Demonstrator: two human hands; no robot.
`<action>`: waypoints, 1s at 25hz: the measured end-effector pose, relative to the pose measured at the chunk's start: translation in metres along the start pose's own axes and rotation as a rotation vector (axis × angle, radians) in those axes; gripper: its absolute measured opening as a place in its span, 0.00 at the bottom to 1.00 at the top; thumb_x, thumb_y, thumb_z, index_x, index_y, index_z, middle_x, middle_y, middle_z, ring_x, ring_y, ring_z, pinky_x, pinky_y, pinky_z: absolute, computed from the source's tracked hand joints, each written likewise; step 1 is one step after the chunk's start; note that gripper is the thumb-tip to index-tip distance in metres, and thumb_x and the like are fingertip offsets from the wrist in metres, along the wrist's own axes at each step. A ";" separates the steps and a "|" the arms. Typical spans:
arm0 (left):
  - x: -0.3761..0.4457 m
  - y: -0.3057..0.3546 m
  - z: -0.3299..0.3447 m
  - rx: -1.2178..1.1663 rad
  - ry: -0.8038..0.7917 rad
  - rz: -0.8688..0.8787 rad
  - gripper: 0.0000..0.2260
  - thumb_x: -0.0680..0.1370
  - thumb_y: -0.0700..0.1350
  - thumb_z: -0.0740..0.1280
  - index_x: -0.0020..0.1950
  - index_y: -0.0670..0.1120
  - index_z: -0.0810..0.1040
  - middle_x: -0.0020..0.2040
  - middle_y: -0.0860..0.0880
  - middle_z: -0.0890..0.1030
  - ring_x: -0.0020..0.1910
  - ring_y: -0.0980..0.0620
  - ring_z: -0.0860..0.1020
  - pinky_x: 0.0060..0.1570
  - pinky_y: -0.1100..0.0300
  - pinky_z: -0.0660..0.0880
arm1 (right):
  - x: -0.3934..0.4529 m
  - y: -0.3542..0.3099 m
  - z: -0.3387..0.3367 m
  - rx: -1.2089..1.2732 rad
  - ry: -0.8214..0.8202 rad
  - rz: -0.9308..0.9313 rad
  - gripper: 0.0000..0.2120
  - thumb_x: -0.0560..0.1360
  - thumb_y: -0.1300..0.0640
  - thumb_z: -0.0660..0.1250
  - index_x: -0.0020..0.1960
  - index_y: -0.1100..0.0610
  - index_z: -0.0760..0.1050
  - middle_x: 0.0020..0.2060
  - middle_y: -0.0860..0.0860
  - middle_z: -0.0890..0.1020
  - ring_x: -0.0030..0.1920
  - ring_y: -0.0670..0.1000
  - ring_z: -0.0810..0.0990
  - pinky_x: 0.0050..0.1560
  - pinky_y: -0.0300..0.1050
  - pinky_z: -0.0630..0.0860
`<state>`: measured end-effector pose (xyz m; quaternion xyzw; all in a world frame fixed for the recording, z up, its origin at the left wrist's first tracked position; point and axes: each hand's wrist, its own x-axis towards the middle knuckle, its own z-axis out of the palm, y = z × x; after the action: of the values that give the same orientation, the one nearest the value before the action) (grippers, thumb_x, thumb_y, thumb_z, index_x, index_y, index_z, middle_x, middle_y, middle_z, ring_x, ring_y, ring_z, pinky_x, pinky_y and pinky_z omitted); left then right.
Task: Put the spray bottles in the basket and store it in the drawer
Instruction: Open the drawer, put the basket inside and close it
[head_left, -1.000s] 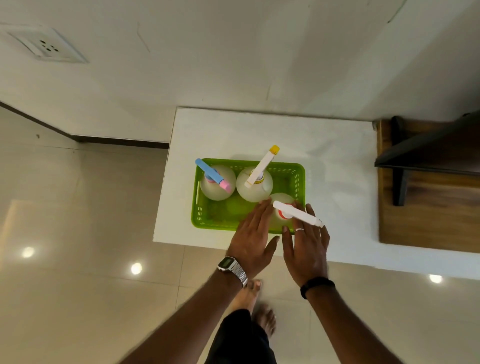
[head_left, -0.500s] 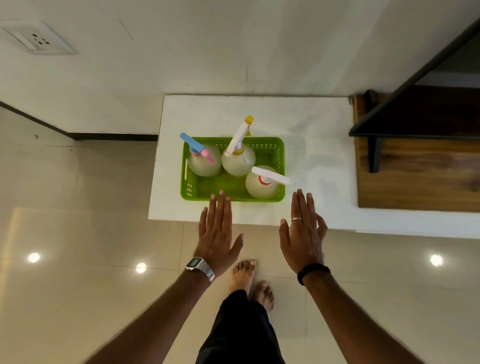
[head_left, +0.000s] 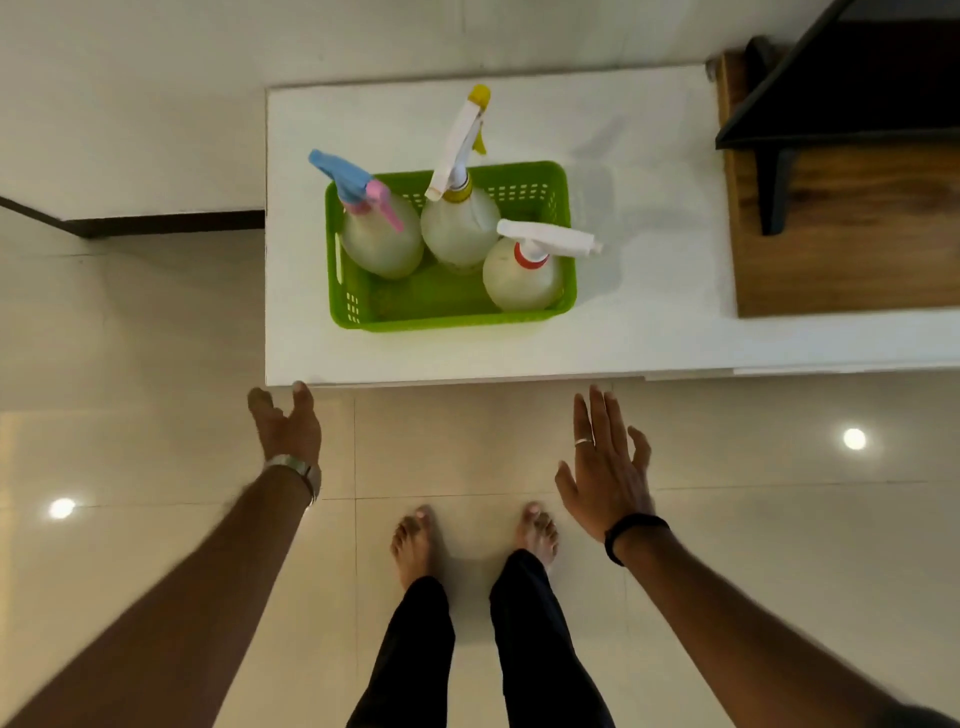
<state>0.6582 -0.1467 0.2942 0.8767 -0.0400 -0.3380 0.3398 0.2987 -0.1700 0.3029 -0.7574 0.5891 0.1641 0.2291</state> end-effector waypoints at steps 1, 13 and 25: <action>0.011 0.004 -0.001 -0.015 0.038 0.050 0.24 0.84 0.47 0.64 0.77 0.39 0.66 0.75 0.39 0.72 0.71 0.43 0.73 0.75 0.45 0.69 | 0.004 -0.004 0.000 -0.002 0.020 -0.004 0.41 0.77 0.50 0.62 0.82 0.58 0.43 0.82 0.56 0.43 0.82 0.55 0.44 0.76 0.61 0.52; -0.023 -0.028 -0.013 0.487 0.048 0.471 0.34 0.82 0.58 0.61 0.82 0.42 0.59 0.81 0.39 0.62 0.81 0.38 0.60 0.78 0.42 0.56 | -0.005 -0.038 0.002 0.005 0.099 0.008 0.39 0.77 0.52 0.63 0.82 0.59 0.49 0.82 0.55 0.52 0.82 0.55 0.50 0.76 0.60 0.55; -0.093 -0.056 0.040 1.158 -0.510 0.884 0.38 0.83 0.59 0.54 0.84 0.42 0.39 0.85 0.43 0.38 0.84 0.42 0.40 0.83 0.46 0.50 | 0.027 -0.038 0.008 -0.067 0.025 0.005 0.43 0.78 0.45 0.63 0.82 0.61 0.44 0.81 0.61 0.50 0.81 0.60 0.45 0.80 0.61 0.47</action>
<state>0.5531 -0.0980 0.2903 0.7124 -0.6339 -0.2875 -0.0895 0.3428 -0.1803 0.2881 -0.7650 0.5881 0.1748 0.1955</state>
